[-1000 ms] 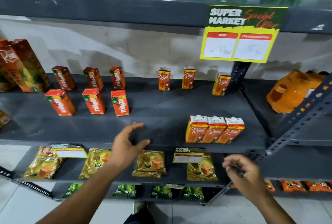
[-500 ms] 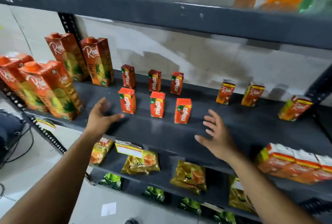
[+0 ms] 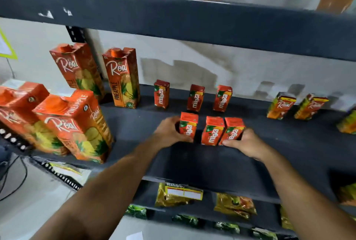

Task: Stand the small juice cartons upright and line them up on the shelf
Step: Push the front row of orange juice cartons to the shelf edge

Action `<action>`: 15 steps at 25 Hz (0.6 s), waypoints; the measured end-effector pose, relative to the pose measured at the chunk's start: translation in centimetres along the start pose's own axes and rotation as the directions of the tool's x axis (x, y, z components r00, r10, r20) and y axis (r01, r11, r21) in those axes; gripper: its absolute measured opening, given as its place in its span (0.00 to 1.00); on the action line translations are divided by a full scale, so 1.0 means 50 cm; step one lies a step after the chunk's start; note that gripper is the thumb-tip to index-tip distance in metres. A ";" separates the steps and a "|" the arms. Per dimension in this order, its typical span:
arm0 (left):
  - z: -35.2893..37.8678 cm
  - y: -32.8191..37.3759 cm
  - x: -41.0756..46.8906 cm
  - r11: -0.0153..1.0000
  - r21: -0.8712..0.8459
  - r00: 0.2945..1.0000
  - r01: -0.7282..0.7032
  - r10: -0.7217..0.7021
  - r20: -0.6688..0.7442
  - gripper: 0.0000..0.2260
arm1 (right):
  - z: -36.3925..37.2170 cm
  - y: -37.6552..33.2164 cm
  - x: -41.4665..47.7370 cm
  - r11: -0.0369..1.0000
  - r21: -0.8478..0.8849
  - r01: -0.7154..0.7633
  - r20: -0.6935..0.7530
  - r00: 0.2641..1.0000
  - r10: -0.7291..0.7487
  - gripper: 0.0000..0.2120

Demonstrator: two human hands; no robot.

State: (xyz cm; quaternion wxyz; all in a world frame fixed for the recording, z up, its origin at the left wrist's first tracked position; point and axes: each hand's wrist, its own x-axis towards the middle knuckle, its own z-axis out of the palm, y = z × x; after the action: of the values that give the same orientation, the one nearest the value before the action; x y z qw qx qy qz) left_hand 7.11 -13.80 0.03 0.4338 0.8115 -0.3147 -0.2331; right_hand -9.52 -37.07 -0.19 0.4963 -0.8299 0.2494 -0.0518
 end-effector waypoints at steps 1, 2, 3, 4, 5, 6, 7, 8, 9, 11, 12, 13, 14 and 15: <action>0.009 0.005 0.004 1.000 -0.014 0.999 -0.008 0.009 0.040 0.23 | 0.013 -0.008 0.001 1.000 0.000 -0.002 0.009 1.000 0.002 0.17; 0.016 0.007 0.006 0.999 -0.035 0.997 -0.013 0.016 0.072 0.25 | 0.026 -0.015 0.000 1.000 0.004 0.000 0.013 1.000 0.000 0.18; 0.022 0.005 0.006 0.998 -0.064 0.995 -0.010 0.016 0.096 0.27 | 0.040 -0.019 -0.003 1.000 0.016 0.007 0.016 1.000 -0.007 0.19; 0.025 0.001 0.005 0.996 -0.093 0.993 -0.001 0.012 0.116 0.27 | 0.053 -0.023 -0.010 0.999 0.026 0.018 0.012 1.000 -0.019 0.20; 0.023 -0.003 0.001 0.992 -0.123 0.991 0.007 0.009 0.132 0.26 | 0.066 -0.028 -0.019 0.999 0.038 0.033 -0.002 0.999 -0.033 0.21; 0.019 -0.008 -0.004 0.989 -0.144 0.990 0.019 0.002 0.144 0.26 | 0.079 -0.032 -0.029 0.998 0.044 0.048 -0.021 0.999 -0.047 0.22; 0.013 -0.014 -0.014 0.987 -0.159 0.989 0.035 -0.012 0.144 0.26 | 0.092 -0.038 -0.041 0.997 0.038 0.068 -0.031 0.997 -0.067 0.23; 0.006 -0.020 -0.026 0.985 -0.163 0.990 0.055 -0.033 0.136 0.28 | 0.106 -0.046 -0.055 0.996 0.015 0.092 -0.030 0.995 -0.092 0.25; -0.003 -0.025 -0.039 0.983 -0.166 0.990 0.076 -0.055 0.129 0.29 | 0.120 -0.054 -0.068 0.993 -0.004 0.116 -0.027 0.993 -0.116 0.26; -0.019 -0.038 -0.070 0.984 -0.158 0.989 0.076 -0.054 0.140 0.31 | 0.148 -0.061 -0.089 0.994 0.003 0.106 -0.023 0.994 -0.106 0.25; -0.025 -0.043 -0.087 0.987 -0.156 0.987 0.047 -0.023 0.158 0.31 | 0.160 -0.061 -0.098 0.996 0.017 0.093 -0.023 0.995 -0.092 0.22; -0.029 -0.048 -0.104 0.985 -0.170 0.984 0.024 0.007 0.177 0.30 | 0.171 -0.060 -0.108 0.996 0.032 0.087 -0.021 0.996 -0.086 0.21; -0.032 -0.053 -0.122 0.979 -0.201 0.981 0.018 0.021 0.190 0.29 | 0.180 -0.058 -0.119 0.996 0.034 0.086 -0.012 0.996 -0.086 0.20; -0.033 -0.056 -0.138 0.972 -0.236 0.982 0.020 0.026 0.189 0.29 | 0.189 -0.057 -0.129 0.996 0.031 0.085 -0.003 0.996 -0.085 0.20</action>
State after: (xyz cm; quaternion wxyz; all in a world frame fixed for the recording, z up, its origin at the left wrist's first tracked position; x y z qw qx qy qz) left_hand 4.27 -6.75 -0.78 0.4955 0.7273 -0.3262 -0.3450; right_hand -10.97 -25.44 -1.47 0.5065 -0.8318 0.2134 -0.0775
